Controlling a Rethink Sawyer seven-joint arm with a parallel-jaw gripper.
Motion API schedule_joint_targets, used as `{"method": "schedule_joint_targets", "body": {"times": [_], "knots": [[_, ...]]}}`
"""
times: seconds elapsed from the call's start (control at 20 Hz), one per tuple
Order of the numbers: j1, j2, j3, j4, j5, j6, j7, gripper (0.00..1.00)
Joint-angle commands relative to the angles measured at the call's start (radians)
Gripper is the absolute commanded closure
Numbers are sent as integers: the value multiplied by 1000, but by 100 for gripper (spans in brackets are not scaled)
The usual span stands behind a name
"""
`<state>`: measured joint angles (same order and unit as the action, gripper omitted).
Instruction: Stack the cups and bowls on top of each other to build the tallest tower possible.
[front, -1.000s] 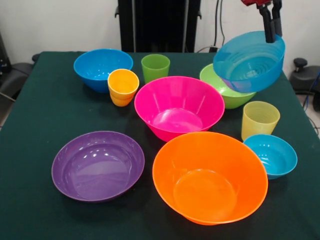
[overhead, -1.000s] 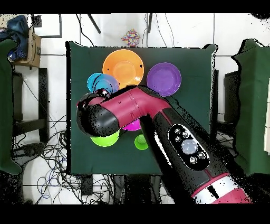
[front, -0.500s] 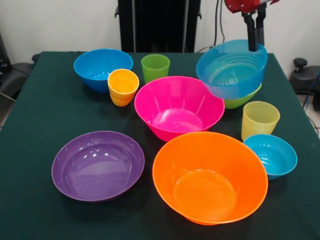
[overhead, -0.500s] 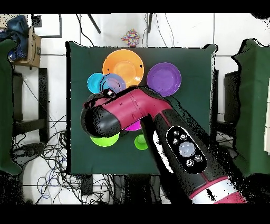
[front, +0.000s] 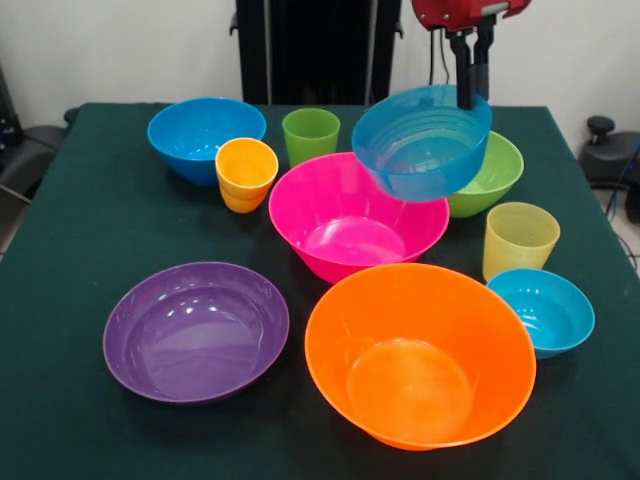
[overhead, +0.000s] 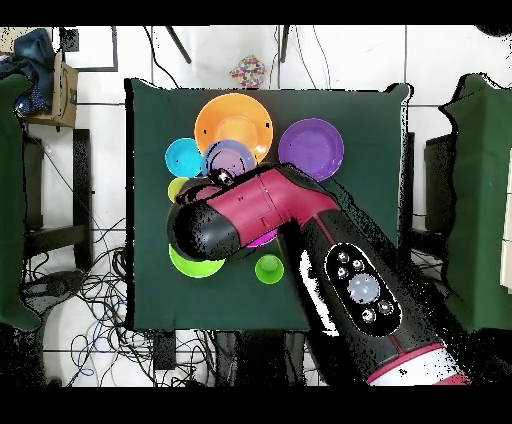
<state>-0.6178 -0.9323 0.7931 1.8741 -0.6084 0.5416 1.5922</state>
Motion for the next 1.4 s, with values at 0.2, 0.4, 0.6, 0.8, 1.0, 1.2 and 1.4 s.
{"method": "schedule_joint_targets", "body": {"times": [0.2, 0.4, 0.6, 0.8, 1.0, 1.2, 1.4], "knots": [[0, 42, -70, -48, -105, 102, -103, 100], [-1, 57, -73, -52, -122, 87, -97, 100], [-18, 71, -60, -40, -116, 30, -76, 100], [-29, 78, -48, -35, -115, 13, -81, 0], [-40, 98, -39, -46, -118, 38, -118, 0], [-36, 105, -44, -55, -129, 42, -114, 0], [-46, 92, -31, -57, -109, 69, -131, 0]]}}
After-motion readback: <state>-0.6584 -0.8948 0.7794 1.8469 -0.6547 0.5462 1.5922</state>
